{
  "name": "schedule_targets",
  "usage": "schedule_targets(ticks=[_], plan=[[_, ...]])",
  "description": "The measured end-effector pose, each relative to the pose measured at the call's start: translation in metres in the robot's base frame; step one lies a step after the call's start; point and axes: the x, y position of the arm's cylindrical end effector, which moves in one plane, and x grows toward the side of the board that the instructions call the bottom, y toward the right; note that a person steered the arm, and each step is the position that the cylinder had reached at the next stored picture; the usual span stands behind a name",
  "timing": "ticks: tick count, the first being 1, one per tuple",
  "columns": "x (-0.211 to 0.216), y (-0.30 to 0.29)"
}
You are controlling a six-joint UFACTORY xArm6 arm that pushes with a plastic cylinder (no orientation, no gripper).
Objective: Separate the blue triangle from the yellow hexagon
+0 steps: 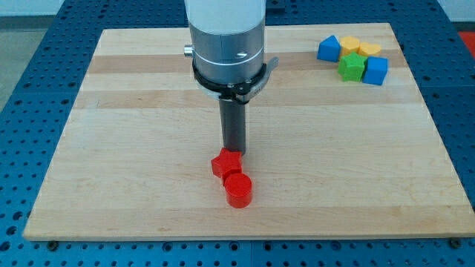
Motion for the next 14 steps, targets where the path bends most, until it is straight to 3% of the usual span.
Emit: schedule_targets(ticks=[3, 6, 8, 9, 11, 12, 13, 14], plan=[[0.014, 0.000], [-0.020, 0.048], [-0.021, 0.139], [-0.021, 0.139], [-0.023, 0.283], [-0.022, 0.294], [-0.073, 0.311], [-0.178, 0.314]])
